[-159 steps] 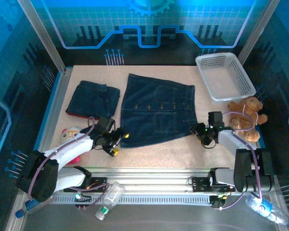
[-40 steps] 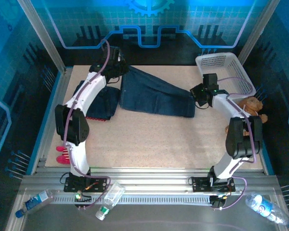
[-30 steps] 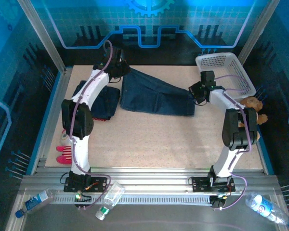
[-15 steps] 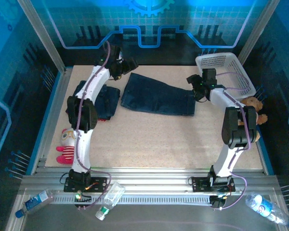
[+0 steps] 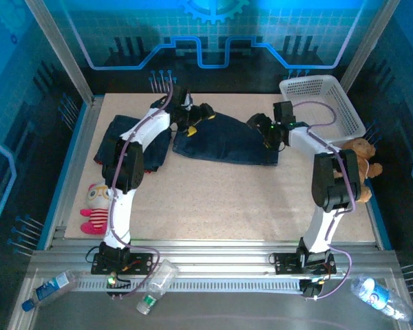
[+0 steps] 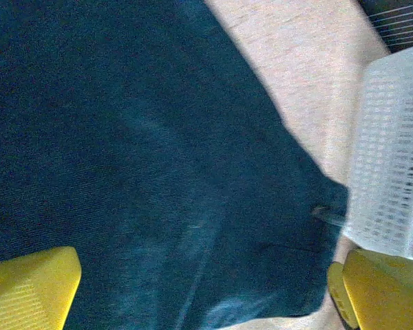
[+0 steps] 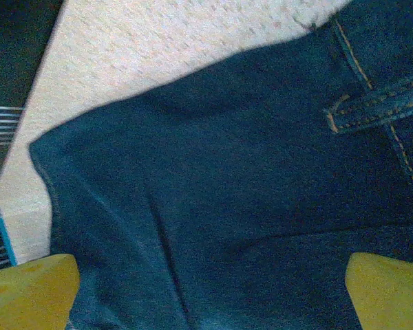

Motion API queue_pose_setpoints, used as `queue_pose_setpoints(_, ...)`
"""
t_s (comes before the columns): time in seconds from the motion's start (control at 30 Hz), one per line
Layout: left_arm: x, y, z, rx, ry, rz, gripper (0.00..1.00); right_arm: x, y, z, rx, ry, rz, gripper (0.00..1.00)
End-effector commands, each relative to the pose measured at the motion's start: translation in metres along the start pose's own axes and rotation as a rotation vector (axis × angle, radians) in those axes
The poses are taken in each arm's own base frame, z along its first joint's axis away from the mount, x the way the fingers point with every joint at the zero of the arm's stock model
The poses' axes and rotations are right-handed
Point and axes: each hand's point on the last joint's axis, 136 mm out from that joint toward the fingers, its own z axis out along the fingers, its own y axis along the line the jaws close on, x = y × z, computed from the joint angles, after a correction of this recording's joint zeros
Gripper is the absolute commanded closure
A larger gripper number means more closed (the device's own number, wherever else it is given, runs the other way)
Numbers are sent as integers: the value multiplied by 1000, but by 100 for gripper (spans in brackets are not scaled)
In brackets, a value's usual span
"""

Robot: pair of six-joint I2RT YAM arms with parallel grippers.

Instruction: Fold and stack the skirts

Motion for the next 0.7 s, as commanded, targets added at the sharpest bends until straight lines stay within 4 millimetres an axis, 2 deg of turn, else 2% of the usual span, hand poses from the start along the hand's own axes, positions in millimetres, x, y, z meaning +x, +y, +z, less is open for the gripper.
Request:
queue_pose_setpoints(0.0,10,44,19,-100,28,-45,1,34,-30,17,73,151,-40,0)
queue_pose_setpoints(0.13,33,81,20,-198,63,-53,1,61,-65,23,157,269,-66,0)
queue_pose_setpoints(0.2,54,102,17,-227,89,-79,1,72,-86,19,197,303,-75,0)
queue_pose_setpoints(0.27,80,123,9,-256,120,-112,1,81,-108,9,237,336,-76,0)
queue_pose_setpoints(0.37,120,153,-14,-293,141,-162,1,92,-127,-12,249,371,-86,0)
queue_pose_setpoints(0.47,159,167,-37,-299,165,-205,1,106,-131,-31,233,418,-104,0)
queue_pose_setpoints(0.53,171,161,-54,-288,159,-200,1,111,-124,-42,205,427,-107,0)
queue_pose_setpoints(0.63,167,144,-79,-288,91,-180,1,108,-102,-54,131,397,-96,0)
queue_pose_setpoints(0.67,162,132,-86,-270,53,-156,1,106,-92,-56,104,384,-95,0)
